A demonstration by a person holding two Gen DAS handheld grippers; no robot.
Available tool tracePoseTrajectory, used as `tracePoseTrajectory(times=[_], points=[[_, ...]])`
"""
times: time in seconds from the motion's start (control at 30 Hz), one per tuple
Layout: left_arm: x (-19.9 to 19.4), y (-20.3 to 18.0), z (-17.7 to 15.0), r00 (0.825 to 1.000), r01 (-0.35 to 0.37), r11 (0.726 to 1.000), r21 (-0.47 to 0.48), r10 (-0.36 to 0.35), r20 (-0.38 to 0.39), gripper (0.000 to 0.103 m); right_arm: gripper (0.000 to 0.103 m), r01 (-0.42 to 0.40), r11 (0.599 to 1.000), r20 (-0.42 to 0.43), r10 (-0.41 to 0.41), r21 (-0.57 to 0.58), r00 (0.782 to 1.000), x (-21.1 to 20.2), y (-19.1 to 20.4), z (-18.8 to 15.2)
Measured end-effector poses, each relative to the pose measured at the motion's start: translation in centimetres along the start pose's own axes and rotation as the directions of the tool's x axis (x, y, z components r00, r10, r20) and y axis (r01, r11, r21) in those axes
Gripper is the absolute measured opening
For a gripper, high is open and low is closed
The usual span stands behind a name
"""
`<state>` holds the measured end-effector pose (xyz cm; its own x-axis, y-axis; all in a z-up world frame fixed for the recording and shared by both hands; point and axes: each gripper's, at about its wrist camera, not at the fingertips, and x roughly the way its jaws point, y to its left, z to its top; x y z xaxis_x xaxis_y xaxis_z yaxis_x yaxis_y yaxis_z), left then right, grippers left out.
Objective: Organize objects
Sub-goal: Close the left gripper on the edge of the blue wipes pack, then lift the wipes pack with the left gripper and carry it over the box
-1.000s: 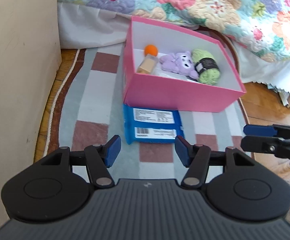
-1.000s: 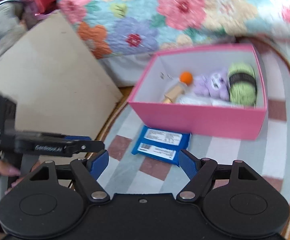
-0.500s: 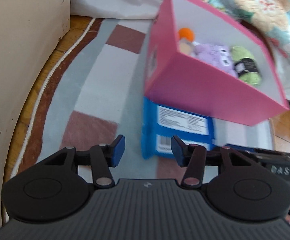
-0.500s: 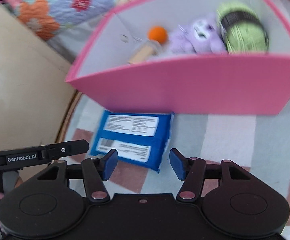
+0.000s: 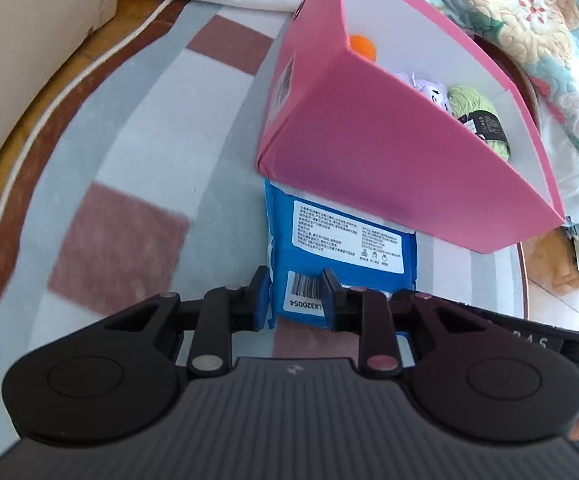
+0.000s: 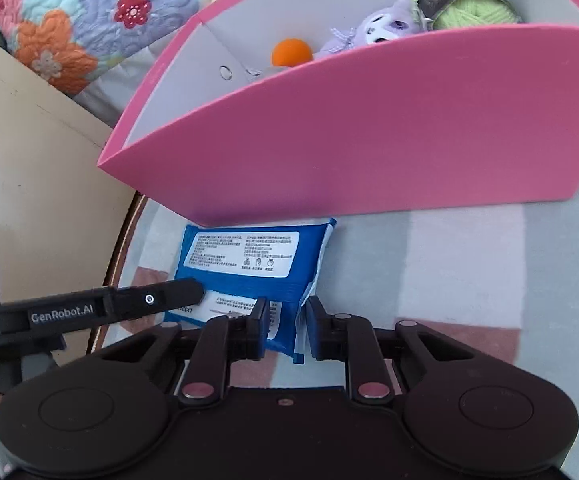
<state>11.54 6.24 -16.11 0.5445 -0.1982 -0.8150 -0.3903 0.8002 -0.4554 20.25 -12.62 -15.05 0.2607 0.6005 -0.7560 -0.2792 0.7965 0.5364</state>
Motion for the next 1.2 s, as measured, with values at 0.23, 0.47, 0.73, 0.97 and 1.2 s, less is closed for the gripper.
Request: tracePoseTrajectory(times=[0.23,0.47,0.73,0.97,1.2], points=[[-0.9,-3.5,-3.3,0.994,-0.044,0.993,0.108,0.054,-0.092,0.025,0.024,0.114,0.988,-0.041,-0.119,-0.1,0.992,-1.4,1.2,-1.5],[-0.8,-4.8,-3.9,0.989,-0.122,0.974,0.189,0.134,-0.055,0.033,0.03,0.158,0.97,-0.032,-0.166,-0.187,0.986,-2.1,1.8,-3.1],[-0.3,-3.5,-3.5,0.994,-0.099,0.993,0.059,0.101,-0.041,0.042,0.036,0.083,0.987,-0.018,-0.086,-0.139,0.996,-1.5,0.9,-2.9],[-1.2,-5.0,-4.0,0.988,-0.121,0.982,0.147,0.134,-0.082,0.027,0.034,0.123,0.971,-0.027,-0.132,-0.207,0.991,-2.0,2.0,-3.8],[-3.8,-6.7,-5.7,0.99,-0.069,0.976,0.208,0.094,-0.109,0.027,0.034,0.16,0.962,-0.015,-0.168,-0.223,0.986,-4.1,3.1,-5.2]])
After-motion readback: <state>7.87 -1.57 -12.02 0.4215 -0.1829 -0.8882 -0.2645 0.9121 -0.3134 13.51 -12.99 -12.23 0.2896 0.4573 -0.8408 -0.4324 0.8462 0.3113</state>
